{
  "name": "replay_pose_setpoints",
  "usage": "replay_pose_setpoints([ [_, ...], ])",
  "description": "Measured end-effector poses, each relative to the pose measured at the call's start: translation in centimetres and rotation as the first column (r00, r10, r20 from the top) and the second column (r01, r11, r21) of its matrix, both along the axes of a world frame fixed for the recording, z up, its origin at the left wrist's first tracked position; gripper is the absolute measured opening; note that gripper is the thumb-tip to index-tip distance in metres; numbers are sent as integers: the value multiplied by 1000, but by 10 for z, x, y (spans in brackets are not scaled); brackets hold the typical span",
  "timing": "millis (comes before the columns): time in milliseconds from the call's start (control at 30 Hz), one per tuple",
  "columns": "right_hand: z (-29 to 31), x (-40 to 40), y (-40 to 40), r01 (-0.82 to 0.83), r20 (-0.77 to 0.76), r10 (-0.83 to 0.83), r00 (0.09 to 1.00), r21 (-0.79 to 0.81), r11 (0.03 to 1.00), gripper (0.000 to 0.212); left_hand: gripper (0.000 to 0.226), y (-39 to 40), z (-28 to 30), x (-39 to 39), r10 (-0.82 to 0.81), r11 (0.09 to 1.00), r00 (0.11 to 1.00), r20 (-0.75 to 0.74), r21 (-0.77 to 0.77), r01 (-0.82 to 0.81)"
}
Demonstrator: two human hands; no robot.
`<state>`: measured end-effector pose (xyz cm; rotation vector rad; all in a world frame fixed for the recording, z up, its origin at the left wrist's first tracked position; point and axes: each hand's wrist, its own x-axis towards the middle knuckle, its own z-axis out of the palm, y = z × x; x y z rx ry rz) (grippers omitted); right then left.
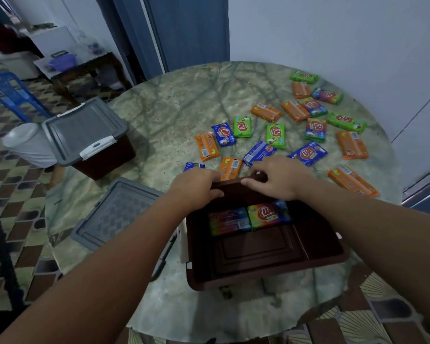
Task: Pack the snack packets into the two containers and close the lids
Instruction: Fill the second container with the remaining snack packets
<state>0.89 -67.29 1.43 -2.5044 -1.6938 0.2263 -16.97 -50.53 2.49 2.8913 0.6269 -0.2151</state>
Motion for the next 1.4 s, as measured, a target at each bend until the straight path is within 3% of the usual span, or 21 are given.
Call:
replay_pose_setpoints([
  [67,3,2,12,53,-73,-46,996,88,995,55,49,5,2,2,90,988,995,28,-129,-86],
  [133,4,6,26,71,-124,-55,991,125,990,44,58,12,6,5,205,955,973,102,-238,-177],
  [233,4,13,49,67,-188,-41,981,129,989,25,44,29,5,16,350,914,919,182,-279,-293],
  [467,-13,30,86,37,-300,-38,953,-9,999,29,17,67,-23,32,568,799,821,65,-283,-530],
  [667,-25,39,101,-24,-274,10,962,-49,999,38,44,83,-52,38,641,735,763,-79,-224,-640],
  [967,-33,42,112,-79,-280,27,960,-176,981,69,80,86,-65,46,719,626,685,-118,-319,-711],
  [1167,-35,28,125,-182,-153,147,977,-248,951,85,25,81,-61,48,634,618,758,-155,-488,-616],
  [1300,-38,20,134,-265,-99,246,964,-292,919,88,26,80,-59,45,646,622,757,-97,-507,-596],
  [1400,-41,17,136,-284,-31,295,955,-377,882,81,33,82,-58,42,673,565,734,-90,-578,-589],
])
